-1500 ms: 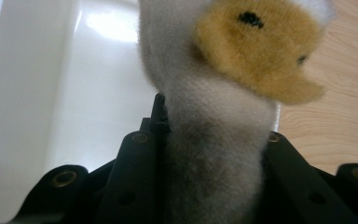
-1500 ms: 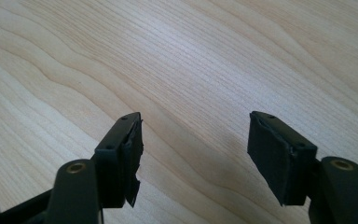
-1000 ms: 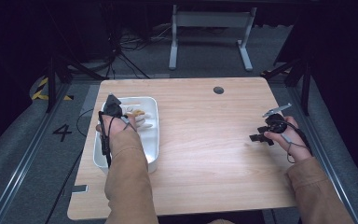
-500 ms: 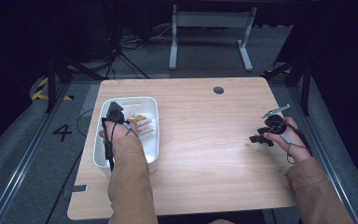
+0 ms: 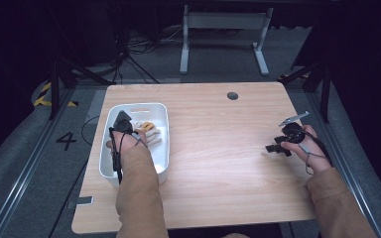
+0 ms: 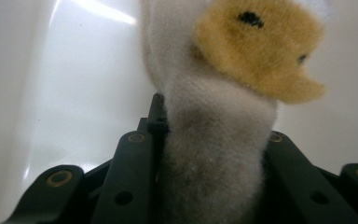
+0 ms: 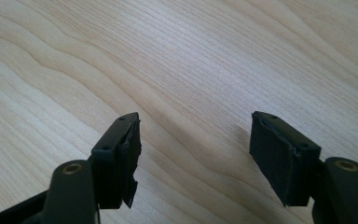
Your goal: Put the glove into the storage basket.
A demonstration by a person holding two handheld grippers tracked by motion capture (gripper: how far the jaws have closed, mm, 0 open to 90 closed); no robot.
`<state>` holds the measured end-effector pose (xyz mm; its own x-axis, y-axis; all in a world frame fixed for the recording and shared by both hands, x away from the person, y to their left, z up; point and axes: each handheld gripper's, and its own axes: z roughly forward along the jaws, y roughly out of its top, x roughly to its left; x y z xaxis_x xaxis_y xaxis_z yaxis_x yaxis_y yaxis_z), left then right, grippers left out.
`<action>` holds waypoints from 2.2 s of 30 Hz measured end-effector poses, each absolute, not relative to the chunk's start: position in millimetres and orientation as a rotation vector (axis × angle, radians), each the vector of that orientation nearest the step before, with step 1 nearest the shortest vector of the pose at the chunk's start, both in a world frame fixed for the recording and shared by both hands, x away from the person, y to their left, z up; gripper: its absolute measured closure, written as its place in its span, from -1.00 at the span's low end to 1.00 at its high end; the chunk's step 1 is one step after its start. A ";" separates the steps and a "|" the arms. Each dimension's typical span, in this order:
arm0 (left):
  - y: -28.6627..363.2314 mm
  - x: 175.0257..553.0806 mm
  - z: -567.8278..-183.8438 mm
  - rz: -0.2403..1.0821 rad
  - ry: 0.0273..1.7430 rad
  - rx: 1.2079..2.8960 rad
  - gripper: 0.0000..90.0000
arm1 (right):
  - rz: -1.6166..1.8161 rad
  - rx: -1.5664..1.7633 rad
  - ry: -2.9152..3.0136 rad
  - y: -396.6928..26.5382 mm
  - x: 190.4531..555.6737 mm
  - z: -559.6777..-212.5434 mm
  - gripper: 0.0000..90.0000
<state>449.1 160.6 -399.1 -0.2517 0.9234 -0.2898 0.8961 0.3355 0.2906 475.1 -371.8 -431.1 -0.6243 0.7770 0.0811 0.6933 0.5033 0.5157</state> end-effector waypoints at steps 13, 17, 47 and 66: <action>162.8 449.8 -400.5 0.074 2.213 1.636 0.46 | 0.775 1.273 2.584 -373.3 474.7 -431.5 -0.24; 160.9 451.1 -402.1 0.028 2.209 1.676 0.10 | 0.767 1.273 2.588 -374.1 475.0 -432.3 -0.24; 148.7 449.8 -362.4 0.215 2.015 1.887 -0.51 | 0.780 1.271 2.574 -374.4 474.5 -433.1 -0.28; 90.1 422.0 -319.3 0.309 1.405 1.978 -0.36 | 0.946 1.153 2.536 -383.9 466.1 -425.7 -0.01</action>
<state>422.0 90.1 -319.3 0.3883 0.9022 -0.1876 0.7404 -0.1843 0.6464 466.1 -383.9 -425.7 -0.6758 0.7329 0.0788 0.6053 0.4908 0.6267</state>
